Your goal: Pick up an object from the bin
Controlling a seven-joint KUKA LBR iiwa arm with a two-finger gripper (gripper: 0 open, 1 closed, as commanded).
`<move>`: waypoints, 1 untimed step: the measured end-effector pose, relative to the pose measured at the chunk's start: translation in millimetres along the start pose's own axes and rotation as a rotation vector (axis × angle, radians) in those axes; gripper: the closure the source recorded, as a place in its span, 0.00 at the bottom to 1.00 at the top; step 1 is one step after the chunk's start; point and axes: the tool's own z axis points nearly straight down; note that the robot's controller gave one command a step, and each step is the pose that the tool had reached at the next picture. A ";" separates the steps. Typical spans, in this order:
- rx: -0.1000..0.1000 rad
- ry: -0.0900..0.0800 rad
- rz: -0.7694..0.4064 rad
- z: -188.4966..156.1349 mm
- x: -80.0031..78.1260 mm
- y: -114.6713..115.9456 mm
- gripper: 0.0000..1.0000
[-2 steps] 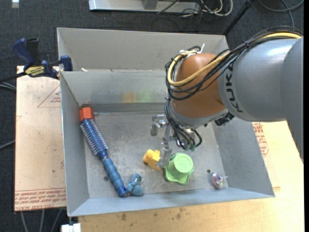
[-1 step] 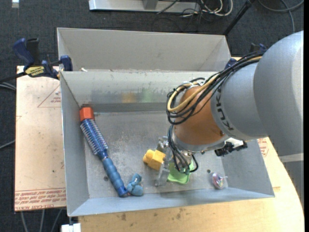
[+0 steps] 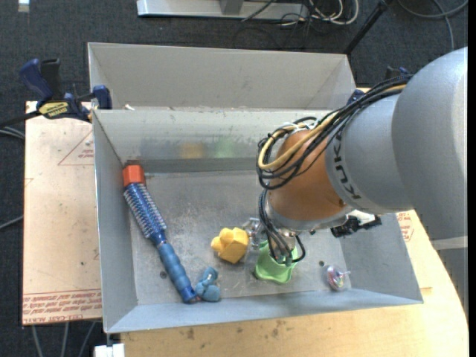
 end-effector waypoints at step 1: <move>-0.002 -0.003 -0.030 -174.5 39.7 39.9 1.00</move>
Offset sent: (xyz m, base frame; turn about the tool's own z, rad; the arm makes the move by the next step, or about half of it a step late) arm -0.0331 0.0446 0.1703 -0.0240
